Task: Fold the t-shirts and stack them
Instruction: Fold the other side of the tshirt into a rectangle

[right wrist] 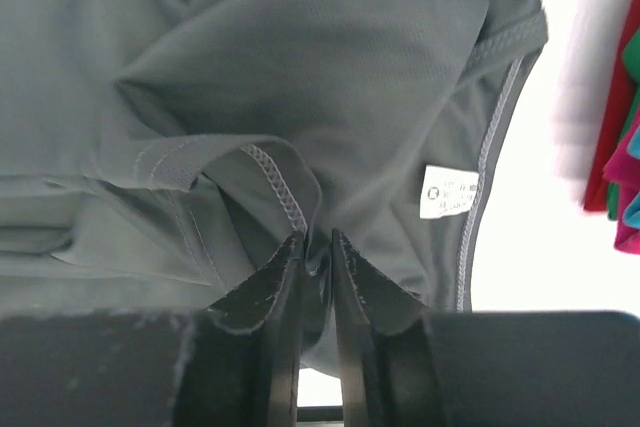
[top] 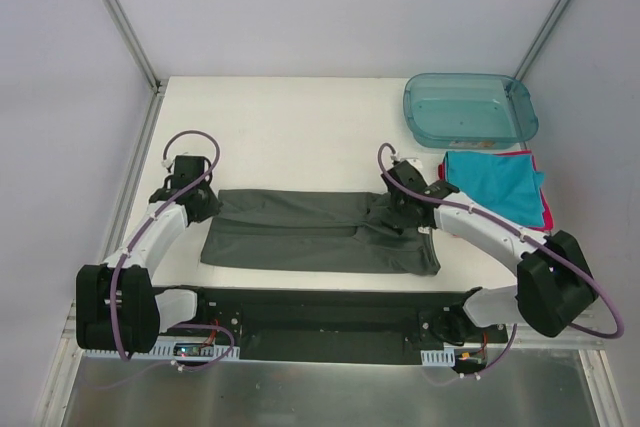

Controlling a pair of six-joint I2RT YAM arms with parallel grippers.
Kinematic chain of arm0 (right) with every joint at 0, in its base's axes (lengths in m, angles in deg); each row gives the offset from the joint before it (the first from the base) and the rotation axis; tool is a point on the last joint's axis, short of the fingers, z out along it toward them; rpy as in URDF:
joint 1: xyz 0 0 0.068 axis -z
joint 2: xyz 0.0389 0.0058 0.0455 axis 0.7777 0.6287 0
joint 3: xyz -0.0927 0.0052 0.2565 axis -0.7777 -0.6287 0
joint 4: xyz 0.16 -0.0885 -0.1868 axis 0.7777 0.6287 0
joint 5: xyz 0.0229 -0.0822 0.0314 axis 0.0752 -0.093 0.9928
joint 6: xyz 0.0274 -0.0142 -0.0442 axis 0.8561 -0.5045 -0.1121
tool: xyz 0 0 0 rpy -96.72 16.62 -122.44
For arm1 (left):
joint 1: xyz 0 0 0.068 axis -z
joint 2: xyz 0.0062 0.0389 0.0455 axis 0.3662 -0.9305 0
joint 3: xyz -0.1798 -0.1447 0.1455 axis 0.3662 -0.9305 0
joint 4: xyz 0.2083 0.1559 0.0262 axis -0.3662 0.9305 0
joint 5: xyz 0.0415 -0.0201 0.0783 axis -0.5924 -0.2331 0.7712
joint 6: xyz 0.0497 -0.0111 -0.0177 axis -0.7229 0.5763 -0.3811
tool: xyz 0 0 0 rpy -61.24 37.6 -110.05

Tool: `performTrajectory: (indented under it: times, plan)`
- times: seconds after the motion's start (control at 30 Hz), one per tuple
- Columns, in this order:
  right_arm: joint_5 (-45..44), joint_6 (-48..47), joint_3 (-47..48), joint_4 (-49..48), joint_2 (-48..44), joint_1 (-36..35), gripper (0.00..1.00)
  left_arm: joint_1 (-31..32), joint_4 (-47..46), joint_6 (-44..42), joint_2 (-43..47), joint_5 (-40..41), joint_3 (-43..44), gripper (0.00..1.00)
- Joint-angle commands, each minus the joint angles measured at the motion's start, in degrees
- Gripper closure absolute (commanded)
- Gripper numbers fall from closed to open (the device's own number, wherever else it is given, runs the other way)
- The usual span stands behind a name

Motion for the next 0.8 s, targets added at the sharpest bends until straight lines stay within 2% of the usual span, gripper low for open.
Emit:
performTrajectory:
  times: [0.0,0.03,0.07,0.13,0.2,0.3,0.37,0.5,0.63,0.77]
  plan:
    - [0.6,3.2,-4.2,-1.3,-3.4,-1.7,0.77,-0.5,-0.1,0.9,-0.3,3.8,-1.0,0.97]
    - [1.6,2.9,-4.9,-1.0,-4.2,-2.3,0.72,-0.5,0.1,0.7,0.0,4.7,-1.2,0.93]
    - [2.5,2.5,-5.4,-0.5,-5.3,-2.7,0.62,-0.4,0.4,1.0,0.6,6.0,-1.3,0.83]
    - [5.4,1.1,-7.0,-0.7,-8.0,-3.2,0.35,-0.5,1.6,1.9,2.1,8.7,-1.6,0.39]
    - [8.8,-1.0,-7.2,-1.3,-10.3,-3.3,0.2,-0.4,3.4,3.3,3.8,11.1,-1.5,0.01]
    - [11.6,-6.3,-5.9,-3.4,-12.1,-3.2,0.06,-0.5,5.3,5.3,6.4,11.4,-0.1,0.01]
    - [12.2,-10.7,-4.6,-4.7,-11.8,-3.1,0.04,-0.4,5.3,5.7,8.0,8.4,0.6,0.01]
    - [14.3,-18.3,-2.2,-6.2,-7.8,-3.1,0.1,-0.5,3.9,6.0,9.0,-2.0,1.4,0.01]
    - [19.3,-17.2,0.3,-5.5,-2.4,-3.0,0.16,-0.4,-0.4,4.3,7.0,-12.9,-0.1,0.01]
    - [19.8,-14.8,0.8,-4.7,2.5,-3.0,0.17,-0.3,-4.1,4.0,3.4,-16.7,-2.4,0.01]
